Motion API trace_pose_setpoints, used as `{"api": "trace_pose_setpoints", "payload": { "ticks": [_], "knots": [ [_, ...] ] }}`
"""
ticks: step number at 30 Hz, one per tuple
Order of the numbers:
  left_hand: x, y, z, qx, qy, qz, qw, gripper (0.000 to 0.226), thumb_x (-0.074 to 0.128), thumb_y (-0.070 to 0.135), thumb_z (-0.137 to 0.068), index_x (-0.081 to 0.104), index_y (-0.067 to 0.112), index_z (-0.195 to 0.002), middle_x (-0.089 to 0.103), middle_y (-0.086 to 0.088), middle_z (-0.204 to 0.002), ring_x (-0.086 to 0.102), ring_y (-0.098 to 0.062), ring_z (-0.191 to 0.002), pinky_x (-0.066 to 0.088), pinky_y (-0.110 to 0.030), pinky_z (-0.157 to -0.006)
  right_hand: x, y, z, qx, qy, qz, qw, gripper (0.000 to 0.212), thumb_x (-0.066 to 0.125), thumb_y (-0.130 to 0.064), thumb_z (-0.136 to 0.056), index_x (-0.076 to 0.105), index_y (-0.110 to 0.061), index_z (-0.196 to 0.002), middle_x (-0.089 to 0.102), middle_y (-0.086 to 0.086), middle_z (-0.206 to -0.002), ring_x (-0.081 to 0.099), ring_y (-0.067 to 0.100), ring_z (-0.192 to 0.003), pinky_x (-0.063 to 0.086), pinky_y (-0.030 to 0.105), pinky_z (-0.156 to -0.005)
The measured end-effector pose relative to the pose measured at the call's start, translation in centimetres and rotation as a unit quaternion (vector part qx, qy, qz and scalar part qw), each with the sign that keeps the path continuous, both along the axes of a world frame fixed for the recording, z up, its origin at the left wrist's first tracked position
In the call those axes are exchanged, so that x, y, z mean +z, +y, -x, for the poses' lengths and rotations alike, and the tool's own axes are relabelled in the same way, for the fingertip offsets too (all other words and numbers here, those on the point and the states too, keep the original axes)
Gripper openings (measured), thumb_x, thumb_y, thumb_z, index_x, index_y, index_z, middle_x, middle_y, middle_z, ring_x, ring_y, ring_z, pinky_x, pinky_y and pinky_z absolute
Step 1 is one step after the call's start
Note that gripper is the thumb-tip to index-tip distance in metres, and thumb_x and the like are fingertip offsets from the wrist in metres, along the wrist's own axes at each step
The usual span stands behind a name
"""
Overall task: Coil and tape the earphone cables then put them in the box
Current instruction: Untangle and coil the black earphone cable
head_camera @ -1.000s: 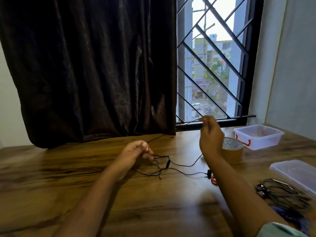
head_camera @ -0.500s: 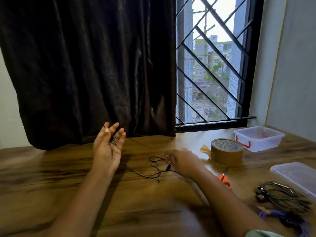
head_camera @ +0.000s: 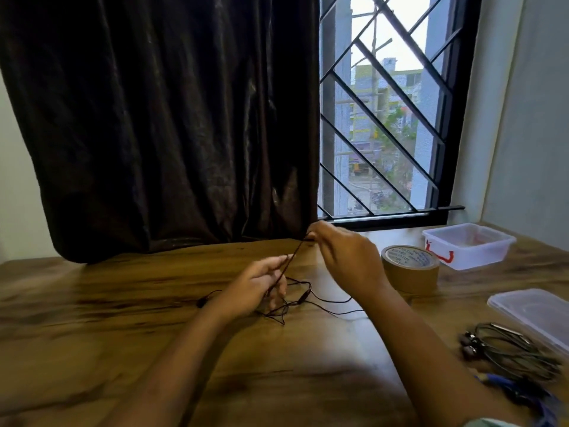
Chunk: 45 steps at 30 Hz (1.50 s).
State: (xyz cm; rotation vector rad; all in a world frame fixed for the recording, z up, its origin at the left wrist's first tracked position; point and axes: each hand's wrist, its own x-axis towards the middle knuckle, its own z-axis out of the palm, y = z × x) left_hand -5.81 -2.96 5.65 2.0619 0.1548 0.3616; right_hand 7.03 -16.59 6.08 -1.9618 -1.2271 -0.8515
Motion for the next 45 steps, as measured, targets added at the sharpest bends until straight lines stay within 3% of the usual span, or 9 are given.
{"api": "trace_pose_setpoints", "payload": {
  "ticks": [7, 15, 19, 22, 25, 28, 34, 40, 45],
  "knots": [
    [1.5, -4.1, 0.7, -0.134, -0.067, 0.309, 0.939, 0.038, 0.035, 0.008, -0.091, 0.054, 0.006, -0.124, 0.043, -0.001, -0.056, 0.033, -0.007, -0.037, 0.049, -0.022, -0.052, -1.2, 0.8, 0.5, -0.026, 0.136, 0.053, 0.989, 0.019, 0.042, -0.027, -0.099, 0.058, -0.031, -0.108, 0.066, 0.003, -0.089, 0.061, 0.025, -0.078, 0.036, 0.029, -0.059],
    [1.3, -1.3, -0.3, 0.029, -0.305, 0.445, 0.842, 0.040, 0.028, 0.005, -0.100, 0.036, 0.010, -0.140, 0.065, -0.004, -0.066, 0.070, -0.018, -0.076, 0.057, -0.028, -0.079, -4.1, 4.5, 3.6, 0.121, 0.148, 0.235, 0.953, 0.014, 0.043, -0.024, -0.099, 0.056, -0.020, -0.102, 0.064, -0.001, -0.093, 0.061, 0.019, -0.085, 0.036, 0.024, -0.065],
    [1.5, 0.9, -0.3, 0.182, -0.313, 0.238, 0.901, 0.042, 0.030, 0.008, -0.102, 0.050, 0.036, -0.126, 0.061, -0.007, -0.125, 0.053, -0.013, -0.119, 0.041, -0.027, -0.098, -3.6, 4.6, 4.4, 0.180, 0.122, 0.249, 0.944, 0.017, 0.041, -0.031, -0.100, 0.056, -0.023, -0.099, 0.056, -0.010, -0.080, 0.050, 0.005, -0.064, 0.033, 0.019, -0.055],
    [0.7, 2.3, 0.0, 0.228, -0.217, -0.039, 0.948, 0.048, 0.034, 0.010, -0.101, 0.026, 0.028, -0.145, 0.065, 0.010, -0.102, 0.052, 0.006, -0.101, 0.035, -0.011, -0.093, -2.6, 3.7, 3.3, 0.132, 0.054, 0.216, 0.966, 0.025, 0.038, -0.038, -0.101, 0.058, -0.023, -0.096, 0.066, -0.002, -0.082, 0.061, 0.017, -0.069, 0.034, 0.026, -0.055],
    [-0.1, 2.5, -0.1, 0.144, -0.065, -0.112, 0.981, 0.053, 0.037, 0.009, -0.100, 0.018, 0.024, -0.148, 0.066, 0.011, -0.084, 0.059, -0.003, -0.090, 0.038, -0.007, -0.079, -1.5, 2.3, 1.5, 0.078, 0.017, 0.171, 0.982, 0.028, 0.041, -0.043, -0.099, 0.060, -0.023, -0.095, 0.068, 0.003, -0.087, 0.064, 0.025, -0.080, 0.041, 0.031, -0.060],
    [0.2, 0.9, 0.2, -0.019, 0.017, 0.034, 0.999, 0.043, 0.033, 0.005, -0.100, 0.038, 0.017, -0.141, 0.058, 0.001, -0.060, 0.060, -0.015, -0.057, 0.052, -0.034, -0.079, -0.8, 0.8, 0.2, 0.045, -0.009, 0.120, 0.992, 0.030, 0.042, -0.048, -0.097, 0.062, -0.026, -0.097, 0.067, -0.003, -0.092, 0.064, 0.020, -0.082, 0.039, 0.029, -0.062],
    [2.5, 0.1, 2.2, -0.194, -0.090, 0.354, 0.910, 0.039, 0.044, 0.013, -0.088, 0.059, 0.001, -0.122, 0.035, 0.003, -0.048, 0.033, -0.004, -0.032, 0.054, -0.026, -0.058, -0.7, 0.6, -0.3, 0.057, 0.042, 0.026, 0.997, 0.024, 0.042, -0.042, -0.098, 0.059, -0.026, -0.094, 0.056, -0.011, -0.075, 0.046, 0.006, -0.062, 0.025, 0.011, -0.050],
    [3.1, 0.9, 1.6, -0.006, -0.348, 0.461, 0.816, 0.033, 0.029, 0.014, -0.099, 0.051, 0.009, -0.124, 0.061, 0.004, -0.062, 0.067, -0.010, -0.063, 0.058, -0.026, -0.074, -3.2, 3.0, 0.4, 0.129, 0.125, 0.145, 0.973, 0.027, 0.036, -0.040, -0.100, 0.053, -0.023, -0.089, 0.063, -0.002, -0.082, 0.060, 0.020, -0.075, 0.049, 0.037, -0.068],
    [1.7, 3.4, 0.7, 0.152, -0.406, 0.398, 0.809, 0.032, 0.027, 0.010, -0.103, 0.055, 0.019, -0.117, 0.071, -0.005, -0.089, 0.062, -0.024, -0.108, 0.047, -0.035, -0.093, -2.6, 4.0, 2.8, 0.216, 0.188, 0.195, 0.938, 0.027, 0.041, -0.039, -0.099, 0.057, -0.029, -0.080, 0.059, -0.012, -0.073, 0.056, -0.002, -0.060, 0.048, 0.023, -0.064]
  ]
}}
